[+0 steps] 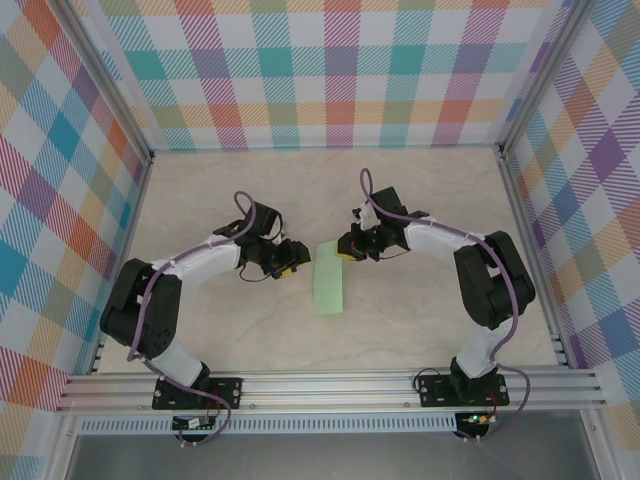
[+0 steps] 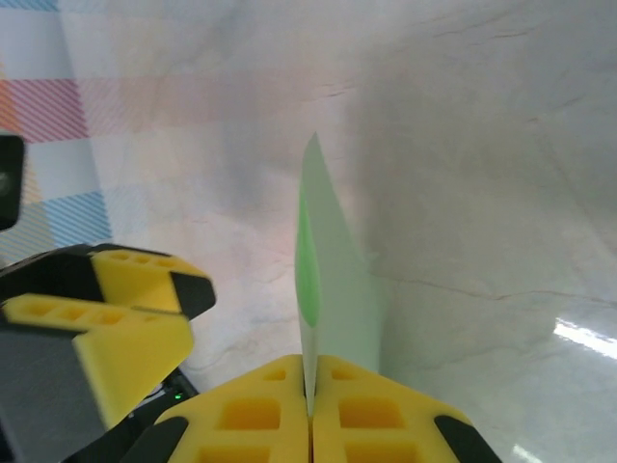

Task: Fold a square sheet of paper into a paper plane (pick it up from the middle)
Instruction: Pick up the paper from the center of the table, then place the paper at the center of the table.

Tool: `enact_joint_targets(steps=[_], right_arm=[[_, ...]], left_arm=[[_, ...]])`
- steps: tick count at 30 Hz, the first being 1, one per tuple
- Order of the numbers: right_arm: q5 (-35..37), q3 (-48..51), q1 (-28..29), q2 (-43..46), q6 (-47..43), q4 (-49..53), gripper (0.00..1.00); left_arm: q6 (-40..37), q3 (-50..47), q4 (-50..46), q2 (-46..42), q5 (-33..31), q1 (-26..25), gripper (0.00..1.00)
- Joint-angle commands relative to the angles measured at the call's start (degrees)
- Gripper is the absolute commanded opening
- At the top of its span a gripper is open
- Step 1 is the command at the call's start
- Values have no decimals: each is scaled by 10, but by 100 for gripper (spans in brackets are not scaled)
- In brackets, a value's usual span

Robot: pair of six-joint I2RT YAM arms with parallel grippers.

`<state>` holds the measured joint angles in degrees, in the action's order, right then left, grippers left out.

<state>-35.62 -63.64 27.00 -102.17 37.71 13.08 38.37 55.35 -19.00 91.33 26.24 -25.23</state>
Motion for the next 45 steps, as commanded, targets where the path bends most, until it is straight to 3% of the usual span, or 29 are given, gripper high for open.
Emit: enact_joint_targets(steps=[1,9,18,22,24,28,35,40,45], right_arm=[[-55,16,1,31,34,-61,7],[-95,30,1,-11,81,-139,9],[-47,18,-20,-70,21,-71,12],[-22,5,-28,-76,-8,-23,21],[4,-2,-28,-68,-19,4,34],[36,-4,-29,-45,-28,43,42],[118,50,-21,25,1,64,44],[69,93,2,49,35,5,44],[75,97,36,35,50,-2,43]], left_arm=[[13,-15,-18,-37,-16,22,51],[17,-23,-14,-61,3,43,58],[8,-32,6,-31,55,43,60],[6,-36,19,-16,72,43,61],[5,-35,22,-9,76,43,62],[7,-34,35,10,96,40,62],[2,-32,54,37,104,29,62],[-3,-25,56,57,107,20,62],[-7,-6,55,81,115,8,62]])
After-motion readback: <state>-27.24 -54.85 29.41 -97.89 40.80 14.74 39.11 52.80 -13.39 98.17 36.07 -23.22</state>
